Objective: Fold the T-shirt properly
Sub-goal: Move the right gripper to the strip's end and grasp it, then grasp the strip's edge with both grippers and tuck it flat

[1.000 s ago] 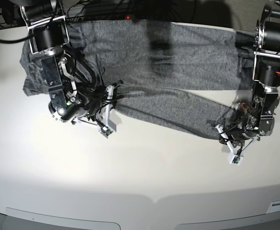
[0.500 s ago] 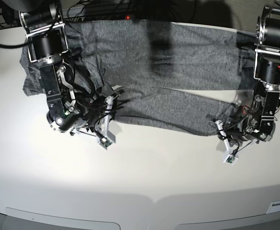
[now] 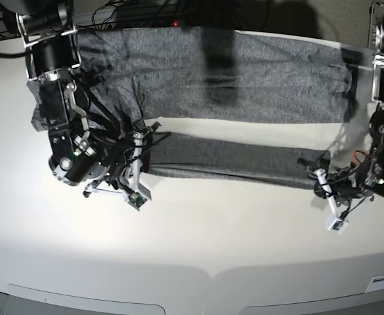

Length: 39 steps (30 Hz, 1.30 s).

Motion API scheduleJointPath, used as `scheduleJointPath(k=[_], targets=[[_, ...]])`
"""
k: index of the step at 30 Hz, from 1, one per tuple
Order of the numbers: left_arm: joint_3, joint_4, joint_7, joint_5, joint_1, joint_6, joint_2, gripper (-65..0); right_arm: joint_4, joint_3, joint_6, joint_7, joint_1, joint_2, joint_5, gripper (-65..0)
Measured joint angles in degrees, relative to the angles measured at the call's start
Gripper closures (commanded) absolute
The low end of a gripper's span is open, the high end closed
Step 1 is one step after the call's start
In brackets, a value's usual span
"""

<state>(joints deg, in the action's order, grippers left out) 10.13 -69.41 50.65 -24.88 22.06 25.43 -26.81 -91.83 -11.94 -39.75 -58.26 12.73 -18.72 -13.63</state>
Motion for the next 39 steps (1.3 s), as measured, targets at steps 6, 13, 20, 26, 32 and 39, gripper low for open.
scheduleJointPath(k=[6, 13, 20, 26, 32, 39], targets=[[0.1, -11.1, 5.4, -5.2, -5.6, -2.0, -4.2, 0.0, -10.0, -0.1, -0.2, -2.3, -5.6, -2.5, -0.1, 0.0], [0.2, -27.7, 11.7, -2.1, -12.5, -4.8, -9.7, 0.0, -20.9, 0.5, -0.4, -4.0, -14.2, -5.0, -0.9, 0.0], [0.3, -37.2, 11.6, 5.3, -22.5, -9.2, -12.2, 0.0, -30.7, 7.6, -0.4, -4.2, -23.7, -5.4, -4.2, 0.0], [0.3, -45.8, 11.6, 11.7, -29.1, -12.3, -12.2, 0.0, -38.4, 15.4, -0.4, -5.0, -31.4, -5.4, -8.0, 0.0], [0.3, -51.6, 12.5, 15.7, -35.9, -13.6, -12.2, 0.0, -38.9, 19.1, -0.4, -5.0, -37.0, -5.4, -8.8, 0.0], [0.3, -52.3, 12.5, 20.5, -42.8, -15.4, -12.2, 0.0, -39.0, 19.1, -0.4, -4.8, -42.2, -5.4, -8.8, 0.0]])
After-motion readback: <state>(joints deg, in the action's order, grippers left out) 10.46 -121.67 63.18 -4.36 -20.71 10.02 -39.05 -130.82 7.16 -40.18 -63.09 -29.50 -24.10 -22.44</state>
